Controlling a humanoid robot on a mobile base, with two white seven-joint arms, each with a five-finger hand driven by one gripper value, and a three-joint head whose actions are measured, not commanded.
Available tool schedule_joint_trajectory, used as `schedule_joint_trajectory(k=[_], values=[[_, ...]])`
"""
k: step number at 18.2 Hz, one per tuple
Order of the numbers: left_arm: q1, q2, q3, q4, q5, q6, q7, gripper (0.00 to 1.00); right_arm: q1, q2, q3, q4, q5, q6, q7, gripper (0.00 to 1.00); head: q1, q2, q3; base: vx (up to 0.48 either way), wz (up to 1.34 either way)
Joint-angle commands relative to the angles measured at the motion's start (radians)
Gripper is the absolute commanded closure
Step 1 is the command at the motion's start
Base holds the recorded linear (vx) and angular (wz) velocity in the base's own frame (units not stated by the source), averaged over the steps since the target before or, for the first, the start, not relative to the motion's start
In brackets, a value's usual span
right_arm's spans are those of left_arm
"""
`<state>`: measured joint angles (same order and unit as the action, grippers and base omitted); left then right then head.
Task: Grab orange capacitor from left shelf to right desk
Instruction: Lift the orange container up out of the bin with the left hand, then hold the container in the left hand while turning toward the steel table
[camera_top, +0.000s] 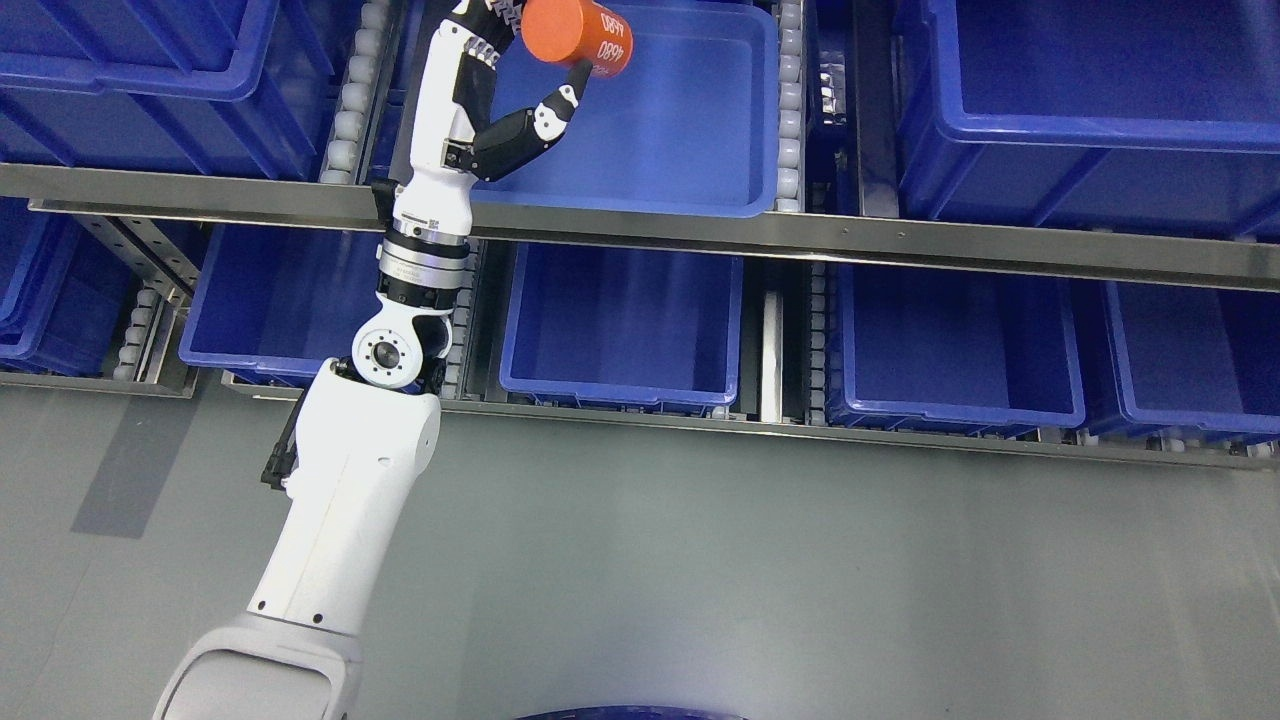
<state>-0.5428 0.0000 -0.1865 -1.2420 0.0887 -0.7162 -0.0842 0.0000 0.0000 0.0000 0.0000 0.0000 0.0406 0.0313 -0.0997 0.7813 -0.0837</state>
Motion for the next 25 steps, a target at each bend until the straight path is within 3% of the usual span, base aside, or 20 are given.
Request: schedule_joint_trajectory(k=[1, 17, 25], values=[[0.060, 0.017, 0.038, -0.234, 0.000, -0.008, 0.000, 0.98, 0.034, -0.017, -0.011, -0.023, 0.000, -0.001, -0.001, 0.00, 0.0000, 0.000, 0.000, 0.010, 0.01], [0.156, 0.017, 0.051, -0.238, -0.023, -0.012, -0.028, 0.98, 0.034, -0.017, -0.012, -0.023, 0.000, -0.001, -0.001, 0.00, 0.0000, 0.000, 0.000, -0.004, -0.01], [0.342, 0.060, 0.047, -0.352, -0.023, -0.014, -0.083, 0.98, 0.034, -0.017, -0.012, -0.023, 0.000, -0.001, -0.001, 0.00, 0.0000, 0.000, 0.000, -0.021, -0.12]])
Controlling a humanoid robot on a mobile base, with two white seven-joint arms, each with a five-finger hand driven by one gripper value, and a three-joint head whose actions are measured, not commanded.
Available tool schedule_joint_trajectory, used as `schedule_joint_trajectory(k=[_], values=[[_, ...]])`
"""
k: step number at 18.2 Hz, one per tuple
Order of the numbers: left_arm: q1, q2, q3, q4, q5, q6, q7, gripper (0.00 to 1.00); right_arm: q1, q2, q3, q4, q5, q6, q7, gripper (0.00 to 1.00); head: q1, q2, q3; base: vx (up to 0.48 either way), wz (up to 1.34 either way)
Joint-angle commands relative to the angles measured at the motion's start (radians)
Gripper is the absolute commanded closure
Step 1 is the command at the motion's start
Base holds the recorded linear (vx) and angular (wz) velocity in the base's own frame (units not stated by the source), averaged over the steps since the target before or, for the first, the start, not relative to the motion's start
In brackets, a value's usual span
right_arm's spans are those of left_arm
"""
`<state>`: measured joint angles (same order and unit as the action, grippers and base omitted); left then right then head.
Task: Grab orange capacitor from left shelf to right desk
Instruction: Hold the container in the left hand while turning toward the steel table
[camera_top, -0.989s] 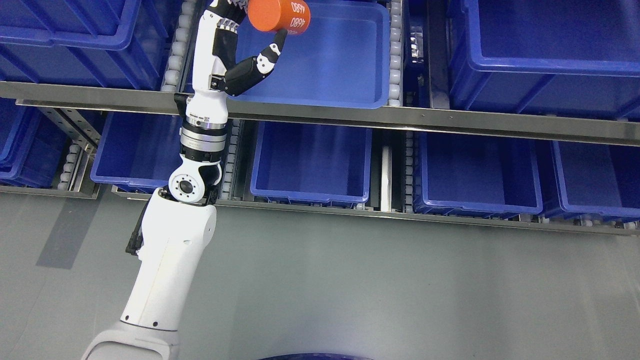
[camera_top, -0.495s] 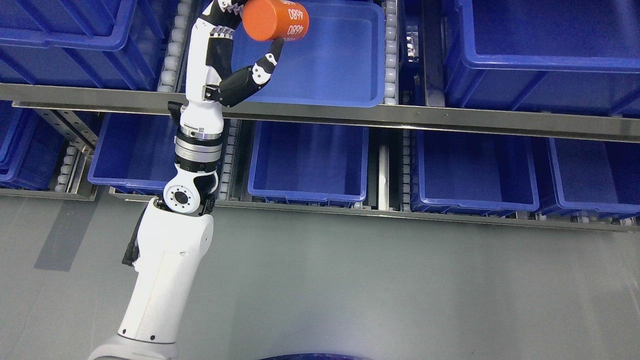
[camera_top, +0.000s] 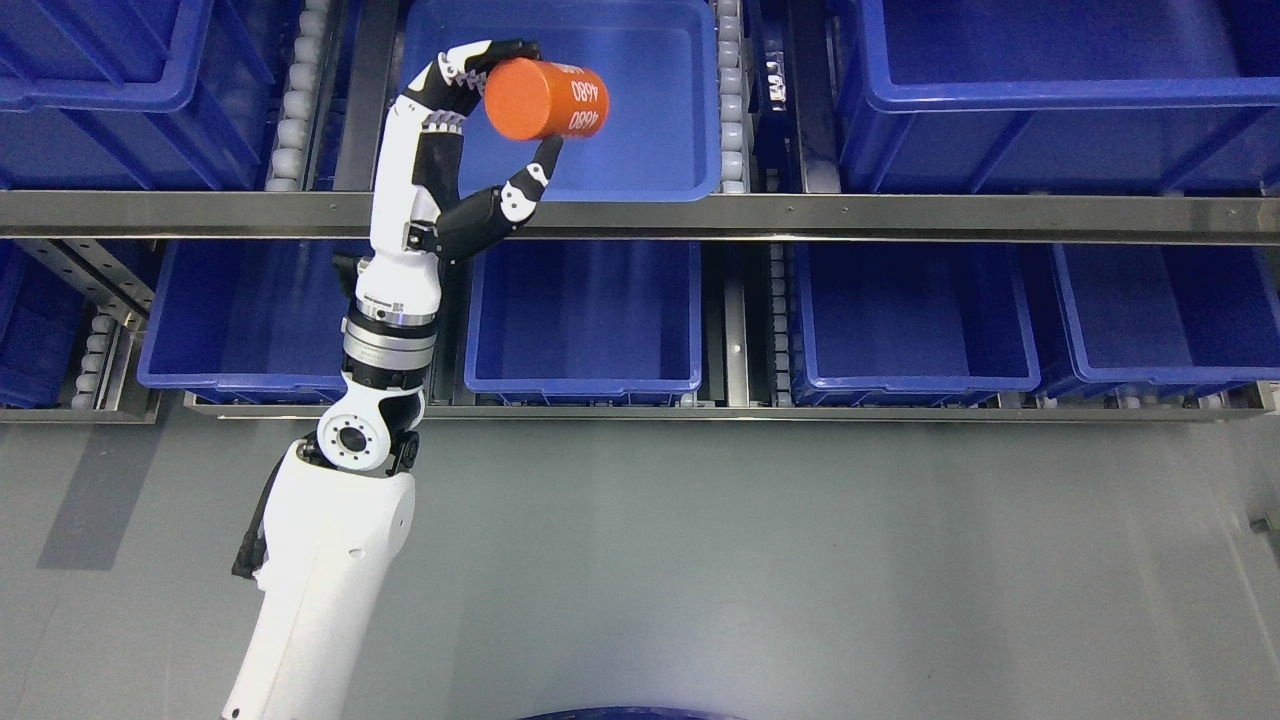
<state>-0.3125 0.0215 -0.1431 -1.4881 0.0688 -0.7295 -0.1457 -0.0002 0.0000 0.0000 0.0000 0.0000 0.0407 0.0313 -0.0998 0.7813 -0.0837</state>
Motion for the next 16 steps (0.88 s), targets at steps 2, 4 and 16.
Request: schedule_joint_trajectory(k=[2, 4, 16], values=[[0.148, 0.040, 0.004, -0.124, -0.003, -0.001, -0.022, 0.98, 0.034, -0.017, -0.012, -0.023, 0.000, -0.001, -0.001, 0.00, 0.0000, 0.000, 0.000, -0.032, -0.19], [0.174, 0.041, 0.010, -0.142, -0.003, -0.005, -0.022, 0.98, 0.034, -0.017, -0.012, -0.023, 0.000, -0.001, -0.001, 0.00, 0.0000, 0.000, 0.000, -0.039, -0.21], [0.187, 0.043, 0.010, -0.149, -0.003, -0.007, -0.022, 0.98, 0.034, -0.017, -0.012, -0.023, 0.000, -0.001, -0.001, 0.00, 0.0000, 0.000, 0.000, -0.026, -0.27]])
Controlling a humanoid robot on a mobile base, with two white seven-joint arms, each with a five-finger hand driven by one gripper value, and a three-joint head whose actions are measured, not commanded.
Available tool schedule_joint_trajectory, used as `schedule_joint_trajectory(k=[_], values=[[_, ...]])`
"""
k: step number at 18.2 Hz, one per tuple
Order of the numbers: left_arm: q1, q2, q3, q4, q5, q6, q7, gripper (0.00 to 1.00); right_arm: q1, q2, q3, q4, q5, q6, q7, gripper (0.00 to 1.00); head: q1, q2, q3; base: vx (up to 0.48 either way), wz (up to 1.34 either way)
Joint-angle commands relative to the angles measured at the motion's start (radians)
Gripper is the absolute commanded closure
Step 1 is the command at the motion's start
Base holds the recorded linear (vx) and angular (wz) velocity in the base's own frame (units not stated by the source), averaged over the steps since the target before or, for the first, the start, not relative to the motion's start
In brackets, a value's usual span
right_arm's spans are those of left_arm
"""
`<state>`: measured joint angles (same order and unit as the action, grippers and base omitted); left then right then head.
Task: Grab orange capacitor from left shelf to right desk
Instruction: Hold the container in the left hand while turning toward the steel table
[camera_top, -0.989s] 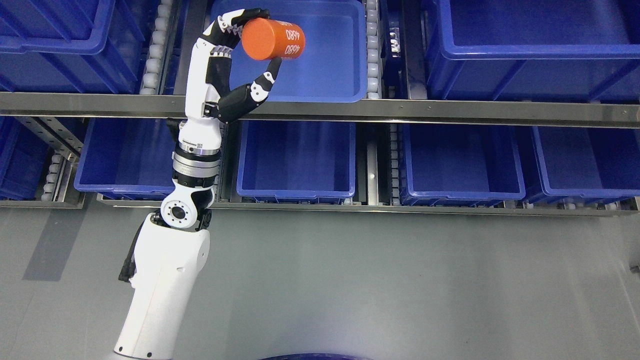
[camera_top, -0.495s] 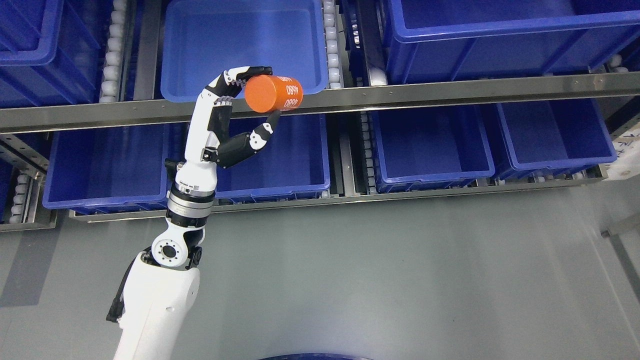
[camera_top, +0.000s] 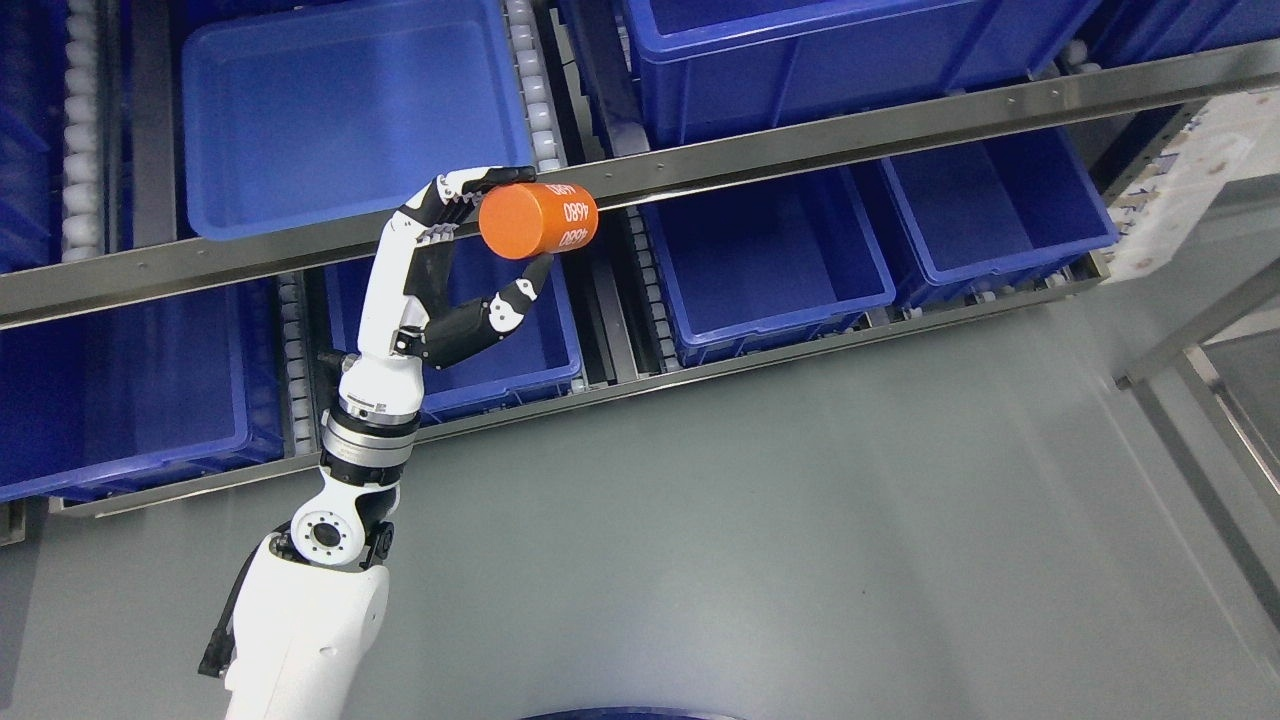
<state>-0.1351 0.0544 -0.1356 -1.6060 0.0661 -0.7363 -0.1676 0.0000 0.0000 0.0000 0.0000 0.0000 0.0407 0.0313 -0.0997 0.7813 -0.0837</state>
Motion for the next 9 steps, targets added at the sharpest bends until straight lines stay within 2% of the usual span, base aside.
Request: schedule_joint_trajectory(k=[1, 9], values=[[0.009, 0.008, 0.002, -0.031, 0.000, 0.000, 0.000, 0.98, 0.034, -0.017, -0.012, -0.023, 0.000, -0.001, -0.001, 0.00, 0.0000, 0.000, 0.000, -0.008, -0.38], [0.009, 0.005, 0.002, -0.029, 0.001, 0.000, 0.000, 0.98, 0.034, -0.017, -0.012, -0.023, 0.000, -0.001, -0.001, 0.00, 0.0000, 0.000, 0.000, 0.037, -0.42]])
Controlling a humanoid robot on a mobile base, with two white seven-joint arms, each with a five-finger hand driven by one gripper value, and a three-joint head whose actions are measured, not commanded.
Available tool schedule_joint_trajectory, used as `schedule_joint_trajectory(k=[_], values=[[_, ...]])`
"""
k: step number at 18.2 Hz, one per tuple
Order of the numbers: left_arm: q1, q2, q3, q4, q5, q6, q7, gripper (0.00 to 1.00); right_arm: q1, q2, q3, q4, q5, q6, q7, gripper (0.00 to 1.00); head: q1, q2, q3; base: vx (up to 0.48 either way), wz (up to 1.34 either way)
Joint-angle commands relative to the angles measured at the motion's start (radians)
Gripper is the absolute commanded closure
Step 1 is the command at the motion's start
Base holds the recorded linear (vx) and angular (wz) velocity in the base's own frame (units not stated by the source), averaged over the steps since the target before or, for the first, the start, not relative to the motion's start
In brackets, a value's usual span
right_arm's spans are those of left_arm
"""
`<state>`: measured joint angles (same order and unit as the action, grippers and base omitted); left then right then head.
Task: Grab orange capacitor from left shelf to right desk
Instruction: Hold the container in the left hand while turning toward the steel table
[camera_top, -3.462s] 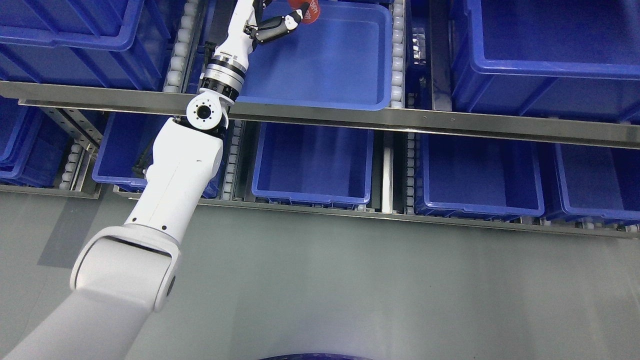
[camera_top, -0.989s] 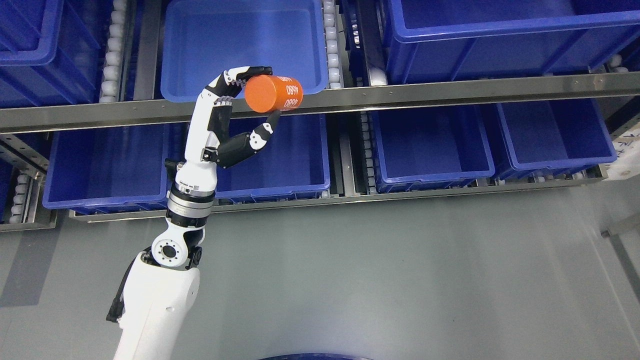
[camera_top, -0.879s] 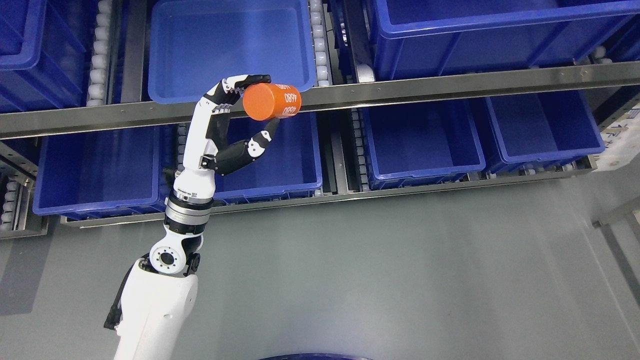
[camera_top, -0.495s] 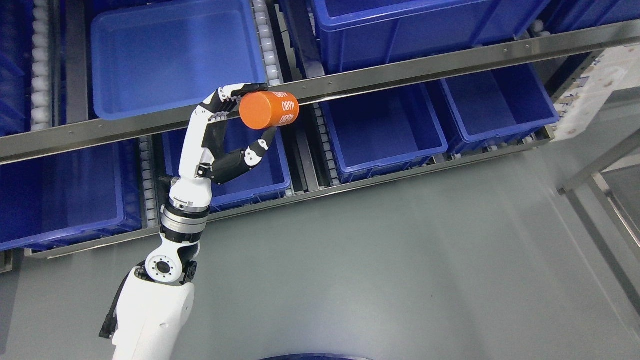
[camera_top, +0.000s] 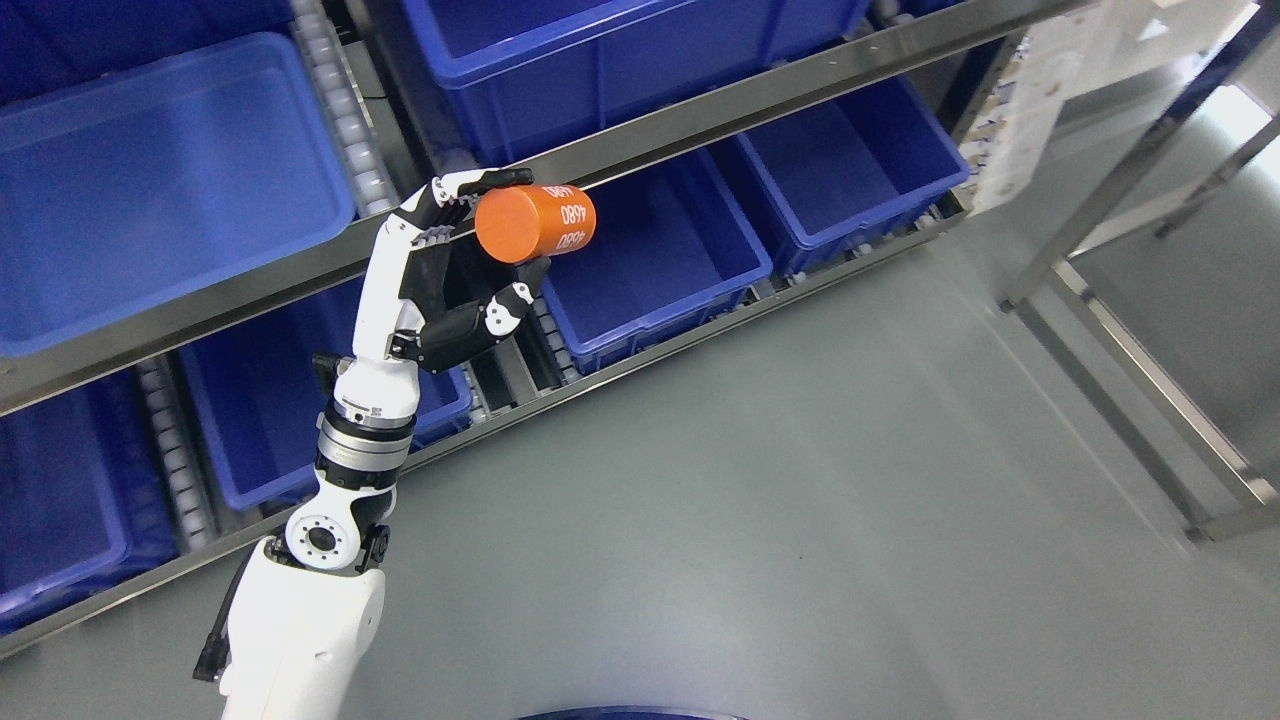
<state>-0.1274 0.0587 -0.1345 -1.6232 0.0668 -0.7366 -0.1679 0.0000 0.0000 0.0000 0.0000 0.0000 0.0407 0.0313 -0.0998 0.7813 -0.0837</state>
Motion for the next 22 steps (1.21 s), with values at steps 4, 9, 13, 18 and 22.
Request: schedule_joint_trajectory(k=[4, 9, 13, 18, 22], values=[[0.003, -0.002, -0.002, -0.012, 0.001, 0.002, 0.001, 0.98, 0.034, -0.017, -0.012, -0.023, 0.000, -0.001, -0.001, 0.00, 0.0000, 0.000, 0.000, 0.114, -0.74], [0.006, -0.005, -0.007, -0.012, 0.001, 0.000, 0.001, 0.98, 0.034, -0.017, -0.011, -0.023, 0.000, -0.001, -0.001, 0.00, 0.0000, 0.000, 0.000, 0.192, -0.98], [0.008, -0.007, -0.011, -0.011, 0.001, 0.002, 0.001, 0.98, 0.034, -0.017, -0.011, -0.023, 0.000, -0.001, -0.001, 0.00, 0.0000, 0.000, 0.000, 0.276, -0.95], [0.011, -0.010, -0.013, -0.010, -0.001, 0.002, 0.001, 0.98, 0.034, -0.017, -0.011, -0.023, 0.000, -0.001, -0.001, 0.00, 0.0000, 0.000, 0.000, 0.333, -0.78], [0.011, -0.013, -0.013, -0.010, 0.001, 0.002, 0.001, 0.98, 0.034, -0.017, -0.012, -0.023, 0.000, -0.001, -0.001, 0.00, 0.0000, 0.000, 0.000, 0.400, -0.56]])
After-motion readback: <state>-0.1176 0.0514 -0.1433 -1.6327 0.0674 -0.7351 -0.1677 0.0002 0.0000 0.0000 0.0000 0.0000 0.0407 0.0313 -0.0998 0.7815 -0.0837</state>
